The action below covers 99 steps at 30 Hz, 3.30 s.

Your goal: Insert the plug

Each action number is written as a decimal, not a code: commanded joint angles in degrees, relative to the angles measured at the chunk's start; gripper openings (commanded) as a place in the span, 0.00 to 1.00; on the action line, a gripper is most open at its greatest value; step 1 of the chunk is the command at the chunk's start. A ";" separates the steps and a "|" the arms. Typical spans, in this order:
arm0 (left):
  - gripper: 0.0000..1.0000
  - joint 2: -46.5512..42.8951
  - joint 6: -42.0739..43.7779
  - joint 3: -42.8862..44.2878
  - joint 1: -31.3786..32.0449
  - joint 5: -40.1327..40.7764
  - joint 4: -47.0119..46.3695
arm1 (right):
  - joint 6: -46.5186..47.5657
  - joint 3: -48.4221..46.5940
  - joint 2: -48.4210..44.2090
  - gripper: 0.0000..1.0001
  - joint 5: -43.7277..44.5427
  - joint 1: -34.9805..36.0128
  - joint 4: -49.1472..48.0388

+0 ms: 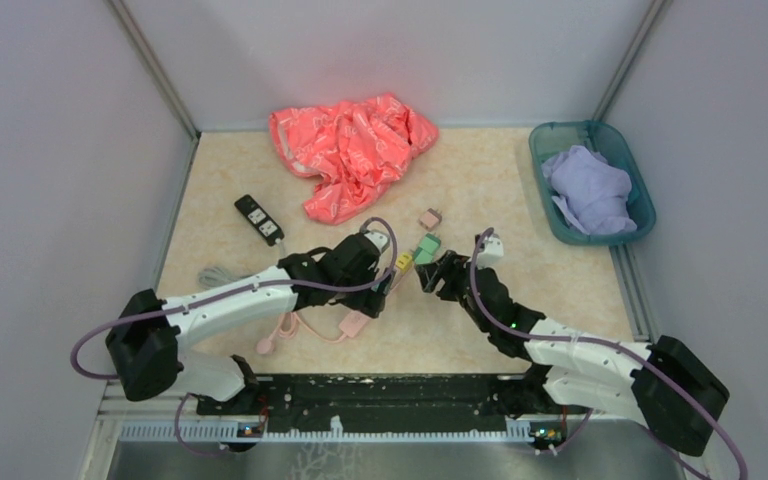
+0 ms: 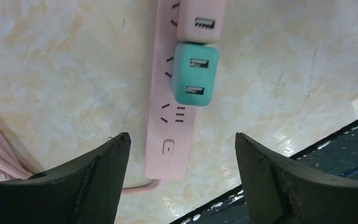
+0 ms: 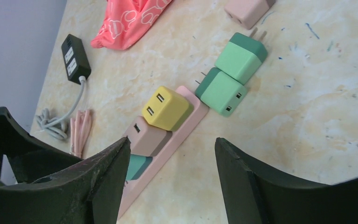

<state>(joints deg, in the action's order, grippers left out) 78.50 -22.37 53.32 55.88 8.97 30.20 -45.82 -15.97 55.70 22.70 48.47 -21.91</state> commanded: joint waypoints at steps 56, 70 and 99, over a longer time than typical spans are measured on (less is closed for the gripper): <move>0.73 21.20 -28.80 5.46 -2.86 5.53 -14.63 | 24.92 -19.73 15.45 0.75 -7.24 -11.91 17.52; 0.96 0.30 -24.76 -9.40 -8.18 -0.80 -20.82 | 27.74 -25.00 24.71 0.68 -13.25 -11.10 16.99; 1.00 -17.81 -21.14 -25.34 -20.36 -13.96 -32.42 | 35.36 -23.38 35.09 0.39 -12.09 -8.54 6.32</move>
<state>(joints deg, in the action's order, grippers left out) 62.28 -44.16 28.95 36.10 -2.90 0.89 -11.55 -39.51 92.49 11.35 39.20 -12.47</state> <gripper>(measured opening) 0.996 0.444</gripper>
